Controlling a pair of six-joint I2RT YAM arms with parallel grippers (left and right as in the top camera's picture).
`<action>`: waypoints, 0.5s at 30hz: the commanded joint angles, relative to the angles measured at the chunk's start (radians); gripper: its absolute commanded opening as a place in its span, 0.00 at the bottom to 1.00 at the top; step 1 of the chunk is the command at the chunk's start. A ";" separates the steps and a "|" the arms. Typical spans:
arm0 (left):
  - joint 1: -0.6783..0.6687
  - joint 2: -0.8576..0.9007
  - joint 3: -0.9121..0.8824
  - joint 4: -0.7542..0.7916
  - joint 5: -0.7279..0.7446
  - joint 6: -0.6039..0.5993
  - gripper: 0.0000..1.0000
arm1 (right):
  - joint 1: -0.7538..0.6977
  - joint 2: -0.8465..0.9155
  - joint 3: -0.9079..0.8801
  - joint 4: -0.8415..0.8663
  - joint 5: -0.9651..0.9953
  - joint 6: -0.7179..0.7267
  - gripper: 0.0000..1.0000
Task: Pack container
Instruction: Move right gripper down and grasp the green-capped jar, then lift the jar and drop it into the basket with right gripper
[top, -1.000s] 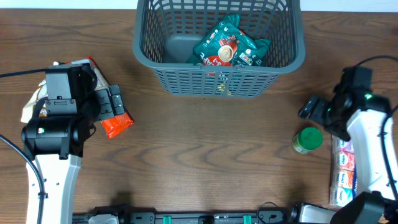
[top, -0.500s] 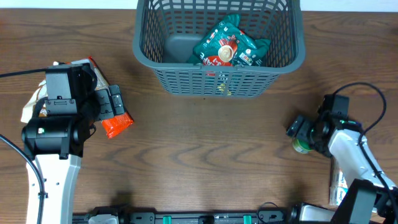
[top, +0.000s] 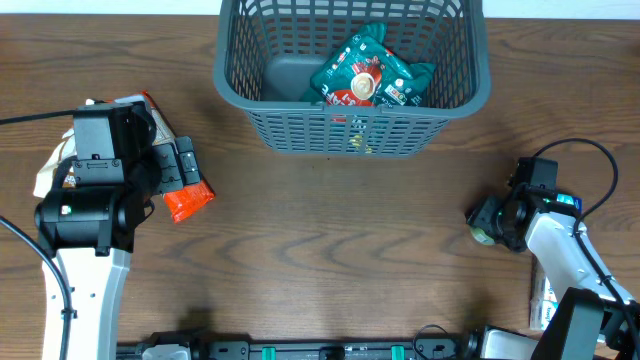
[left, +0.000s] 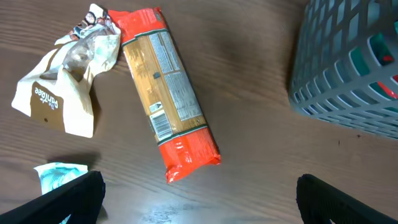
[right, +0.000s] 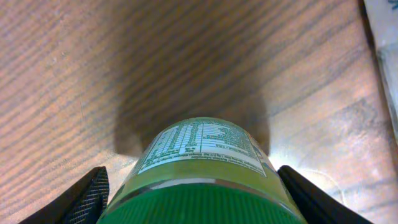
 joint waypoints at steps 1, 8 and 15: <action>0.005 -0.007 0.019 0.000 -0.008 0.017 0.99 | 0.008 0.000 0.003 0.019 0.000 0.029 0.20; 0.005 -0.007 0.019 0.000 -0.008 0.017 0.98 | 0.008 -0.027 0.156 0.022 0.000 0.047 0.01; 0.005 -0.007 0.019 0.000 -0.008 0.017 0.98 | 0.008 -0.045 0.512 -0.057 0.000 0.003 0.01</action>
